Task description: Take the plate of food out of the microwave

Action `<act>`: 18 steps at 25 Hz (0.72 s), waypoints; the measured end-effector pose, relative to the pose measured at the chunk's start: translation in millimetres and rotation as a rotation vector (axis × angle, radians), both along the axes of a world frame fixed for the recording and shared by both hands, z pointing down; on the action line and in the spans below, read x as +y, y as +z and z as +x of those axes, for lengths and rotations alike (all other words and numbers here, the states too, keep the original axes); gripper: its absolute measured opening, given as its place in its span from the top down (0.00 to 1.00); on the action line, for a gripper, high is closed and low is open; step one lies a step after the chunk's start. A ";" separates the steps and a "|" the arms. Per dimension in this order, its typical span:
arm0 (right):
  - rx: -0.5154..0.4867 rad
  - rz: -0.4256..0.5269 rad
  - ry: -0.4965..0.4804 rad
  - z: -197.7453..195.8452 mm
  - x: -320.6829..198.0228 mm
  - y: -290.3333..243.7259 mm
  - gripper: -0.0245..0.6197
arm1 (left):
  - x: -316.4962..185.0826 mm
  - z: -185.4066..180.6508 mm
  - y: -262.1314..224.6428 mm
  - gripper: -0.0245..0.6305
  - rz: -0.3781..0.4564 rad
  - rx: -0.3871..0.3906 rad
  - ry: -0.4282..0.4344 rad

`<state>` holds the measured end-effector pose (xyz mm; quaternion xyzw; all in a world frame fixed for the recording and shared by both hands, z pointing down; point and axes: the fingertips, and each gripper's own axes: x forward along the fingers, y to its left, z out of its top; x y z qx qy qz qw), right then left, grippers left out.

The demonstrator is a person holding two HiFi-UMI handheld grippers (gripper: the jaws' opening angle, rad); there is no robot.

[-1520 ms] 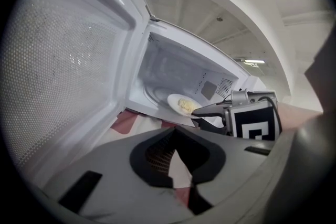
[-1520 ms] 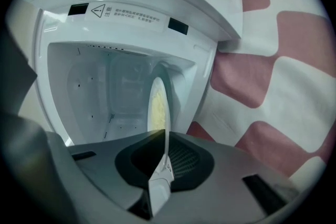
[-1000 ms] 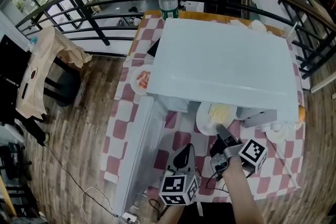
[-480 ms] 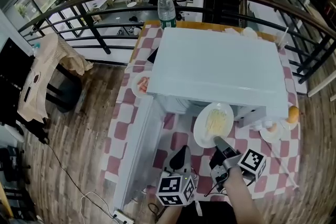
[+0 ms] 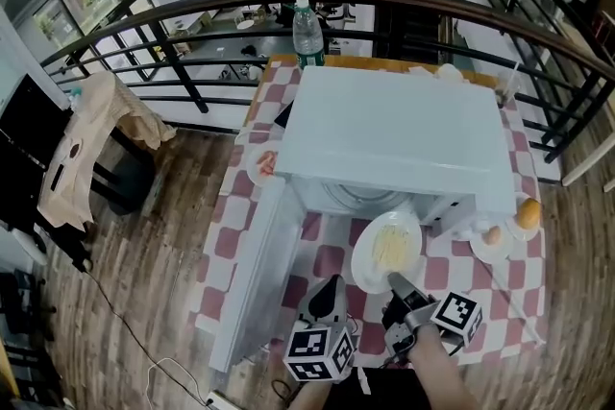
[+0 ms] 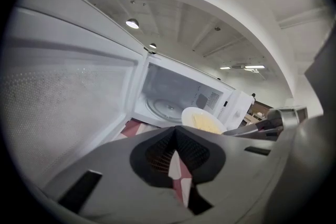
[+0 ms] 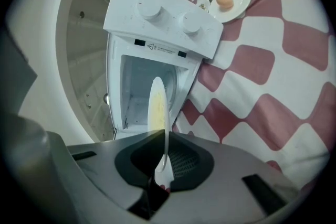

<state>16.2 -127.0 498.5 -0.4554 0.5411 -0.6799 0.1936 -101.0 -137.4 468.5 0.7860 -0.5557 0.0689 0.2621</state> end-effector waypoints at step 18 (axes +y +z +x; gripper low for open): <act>-0.037 0.043 -0.049 -9.7 14.9 -12.0 0.92 | 5.0 3.7 -13.0 0.94 0.023 0.001 -0.001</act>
